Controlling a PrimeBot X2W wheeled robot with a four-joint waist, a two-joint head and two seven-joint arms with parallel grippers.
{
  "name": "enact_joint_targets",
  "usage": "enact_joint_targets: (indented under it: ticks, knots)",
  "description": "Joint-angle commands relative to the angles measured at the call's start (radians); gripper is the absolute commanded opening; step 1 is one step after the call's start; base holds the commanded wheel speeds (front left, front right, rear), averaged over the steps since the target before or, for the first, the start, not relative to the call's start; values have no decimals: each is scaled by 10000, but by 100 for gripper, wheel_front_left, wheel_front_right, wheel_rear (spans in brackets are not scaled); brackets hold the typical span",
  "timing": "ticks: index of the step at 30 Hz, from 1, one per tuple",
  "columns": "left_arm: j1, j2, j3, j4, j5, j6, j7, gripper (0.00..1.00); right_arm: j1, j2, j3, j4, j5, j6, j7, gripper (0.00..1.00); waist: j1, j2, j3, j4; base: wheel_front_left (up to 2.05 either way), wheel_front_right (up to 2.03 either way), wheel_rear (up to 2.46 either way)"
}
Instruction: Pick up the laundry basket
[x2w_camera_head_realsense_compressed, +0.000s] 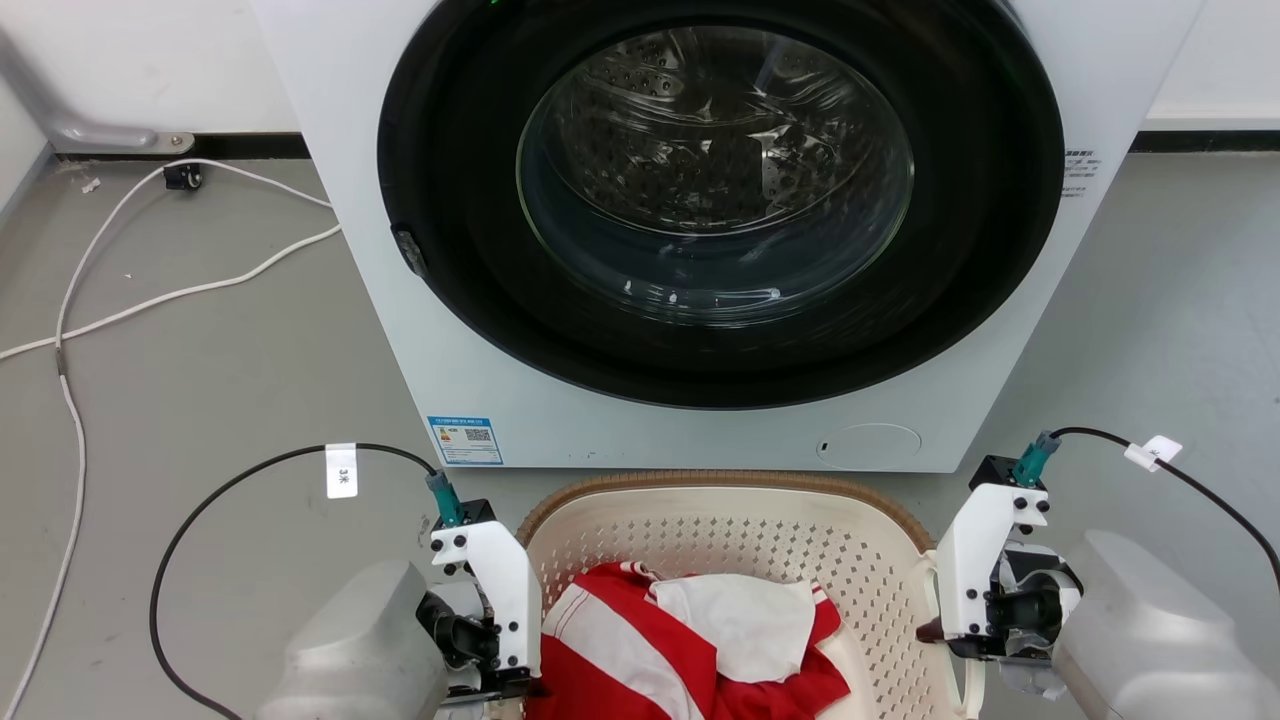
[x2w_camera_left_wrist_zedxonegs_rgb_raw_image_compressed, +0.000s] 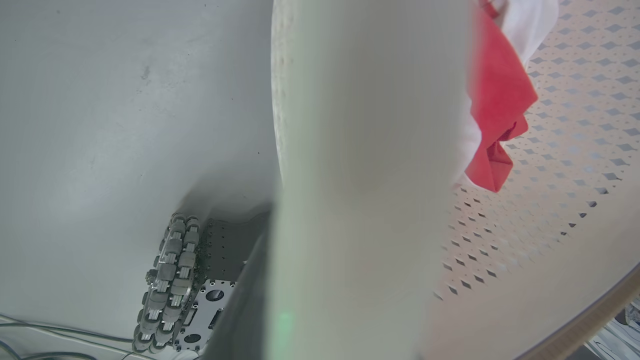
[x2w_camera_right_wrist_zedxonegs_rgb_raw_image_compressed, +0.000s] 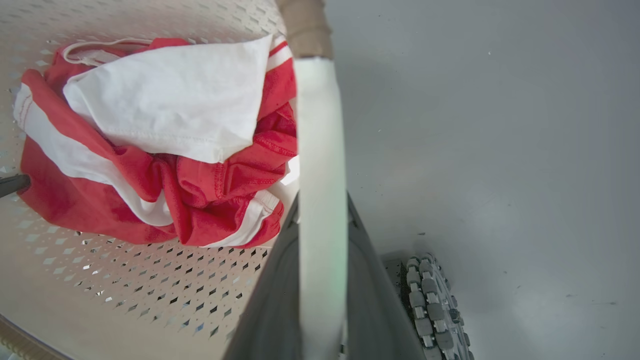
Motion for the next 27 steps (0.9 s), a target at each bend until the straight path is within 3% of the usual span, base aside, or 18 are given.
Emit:
enact_joint_targets:
  ticks: [1, 27]
  knots:
    - [-22, 16, 24, -70, -123, -101, -61, 0, 19, -32, 20, 53, 45, -3, -23, 0, 0, 0, 4, -3, 0, 0, 0]
    - [-154, 137, -69, -46, -297, -101, -96, 0, -273, 37, 85, 123, 204, -3, 23, 0, 0, 0, 74, -47, 0, 0, 0]
